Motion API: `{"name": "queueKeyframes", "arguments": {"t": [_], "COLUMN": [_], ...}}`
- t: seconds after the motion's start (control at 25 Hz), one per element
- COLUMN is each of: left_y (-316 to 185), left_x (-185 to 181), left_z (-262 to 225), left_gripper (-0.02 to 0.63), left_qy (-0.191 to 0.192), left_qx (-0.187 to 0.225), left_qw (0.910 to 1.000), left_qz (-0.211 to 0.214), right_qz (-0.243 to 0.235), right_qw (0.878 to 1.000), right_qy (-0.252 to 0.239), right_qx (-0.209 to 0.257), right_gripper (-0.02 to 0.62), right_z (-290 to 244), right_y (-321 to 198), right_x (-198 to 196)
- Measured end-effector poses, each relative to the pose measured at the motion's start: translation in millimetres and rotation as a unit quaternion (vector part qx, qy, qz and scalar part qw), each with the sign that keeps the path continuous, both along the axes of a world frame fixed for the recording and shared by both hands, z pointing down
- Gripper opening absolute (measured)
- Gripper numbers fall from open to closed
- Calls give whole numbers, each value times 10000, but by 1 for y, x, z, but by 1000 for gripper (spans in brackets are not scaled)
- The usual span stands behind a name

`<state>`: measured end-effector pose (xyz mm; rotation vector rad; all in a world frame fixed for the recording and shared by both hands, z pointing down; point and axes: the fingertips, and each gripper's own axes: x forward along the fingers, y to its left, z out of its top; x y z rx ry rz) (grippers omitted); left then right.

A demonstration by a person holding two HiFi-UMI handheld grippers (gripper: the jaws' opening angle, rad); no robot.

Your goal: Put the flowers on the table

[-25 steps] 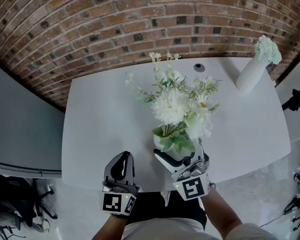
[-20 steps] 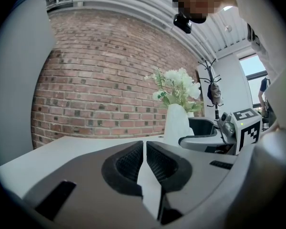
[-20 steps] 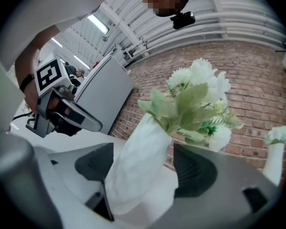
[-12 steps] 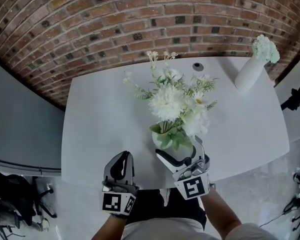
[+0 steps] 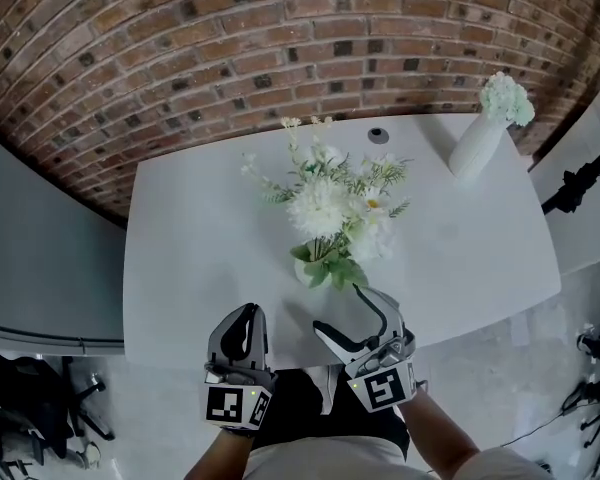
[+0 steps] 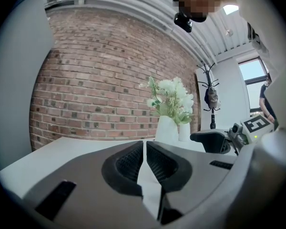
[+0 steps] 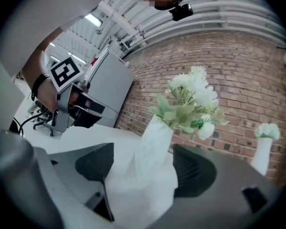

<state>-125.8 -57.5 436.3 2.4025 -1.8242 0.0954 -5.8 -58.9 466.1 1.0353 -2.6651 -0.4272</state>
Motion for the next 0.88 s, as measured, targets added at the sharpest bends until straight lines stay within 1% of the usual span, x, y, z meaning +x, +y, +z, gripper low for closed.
{"name": "queueKeyframes", "arguments": {"t": [0.16, 0.2, 0.36, 0.48, 0.64, 0.76, 0.88], "left_y": [7, 10, 18, 26, 38, 45, 55], "left_x": [2, 2, 2, -4, -13, -20, -24], "left_z": [-17, -22, -40, -54, -74, -86, -95], "left_gripper": [26, 26, 26, 26, 26, 26, 26], "left_qy": [114, 148, 312, 403, 504, 577, 659], "left_qx": [-41, -62, -106, -121, -95, -34, -7], "left_qw": [9999, 9998, 9994, 9991, 9987, 9983, 9978], "left_qz": [62, 72, 103, 91, 69, 83, 104], "right_qz": [148, 189, 243, 259, 314, 360, 400], "right_qw": [9998, 9998, 9996, 9993, 9990, 9989, 9986], "right_qy": [63, 64, 87, 239, 328, 309, 329], "right_qx": [-75, -80, 74, -78, -52, 3, -48], "right_gripper": [402, 393, 371, 359, 290, 269, 249], "right_z": [-25, -32, -60, -74, -99, -117, -128], "right_y": [9, 11, 21, 29, 39, 44, 52], "right_x": [3, 3, 1, -5, -11, -18, -26]}}
